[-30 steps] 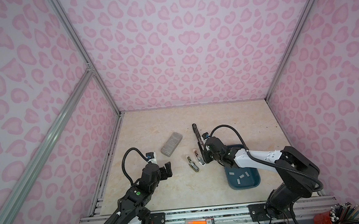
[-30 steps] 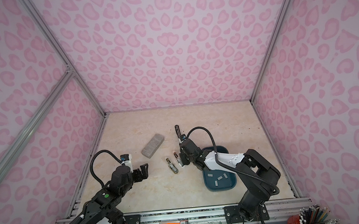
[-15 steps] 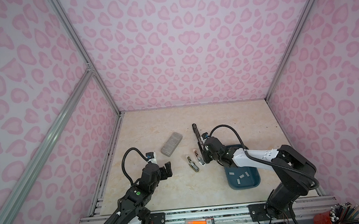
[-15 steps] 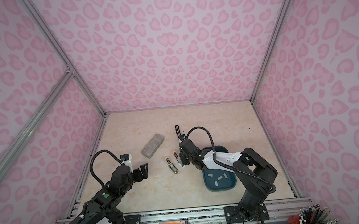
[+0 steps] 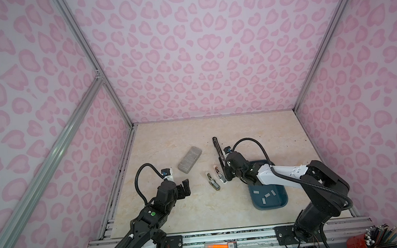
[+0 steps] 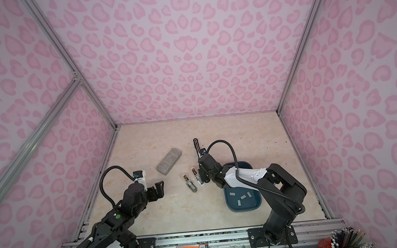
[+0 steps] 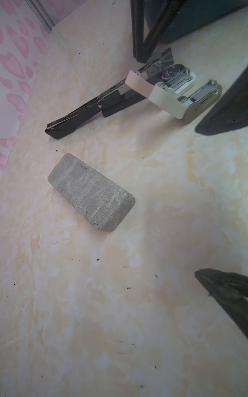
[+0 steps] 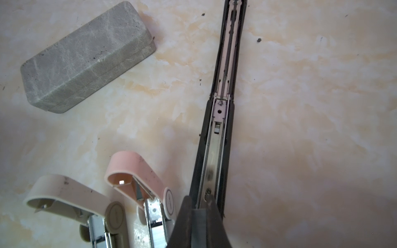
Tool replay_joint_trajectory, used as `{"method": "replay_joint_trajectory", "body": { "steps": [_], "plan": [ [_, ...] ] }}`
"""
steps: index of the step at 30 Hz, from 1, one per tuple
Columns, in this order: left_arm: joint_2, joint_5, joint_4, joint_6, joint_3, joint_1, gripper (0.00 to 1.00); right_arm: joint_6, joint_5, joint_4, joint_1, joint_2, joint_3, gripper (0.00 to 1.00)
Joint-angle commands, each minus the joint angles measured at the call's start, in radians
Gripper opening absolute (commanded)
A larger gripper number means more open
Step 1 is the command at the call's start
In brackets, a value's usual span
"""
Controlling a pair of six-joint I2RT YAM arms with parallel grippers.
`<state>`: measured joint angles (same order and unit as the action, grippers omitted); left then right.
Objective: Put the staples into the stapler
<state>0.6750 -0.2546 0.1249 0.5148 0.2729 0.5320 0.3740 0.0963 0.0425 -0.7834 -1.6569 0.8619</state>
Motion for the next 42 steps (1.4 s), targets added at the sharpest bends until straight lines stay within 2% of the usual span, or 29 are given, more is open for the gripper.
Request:
{"method": "replay_joint_trajectory", "body": {
  "steps": [1, 32, 42],
  "plan": [
    [0.000, -0.001, -0.019, 0.009, 0.010, 0.000, 0.98, 0.009, 0.016, 0.022, -0.001, -0.007, -0.006, 0.00],
    [0.008, -0.002, -0.019, 0.011, 0.012, 0.000, 0.98, 0.049, 0.008, 0.028, 0.005, -0.036, 0.008, 0.00],
    [0.014, -0.004, -0.019, 0.013, 0.015, 0.000, 0.98, 0.044, 0.011, 0.027, 0.015, -0.005, -0.002, 0.00]
  ]
}}
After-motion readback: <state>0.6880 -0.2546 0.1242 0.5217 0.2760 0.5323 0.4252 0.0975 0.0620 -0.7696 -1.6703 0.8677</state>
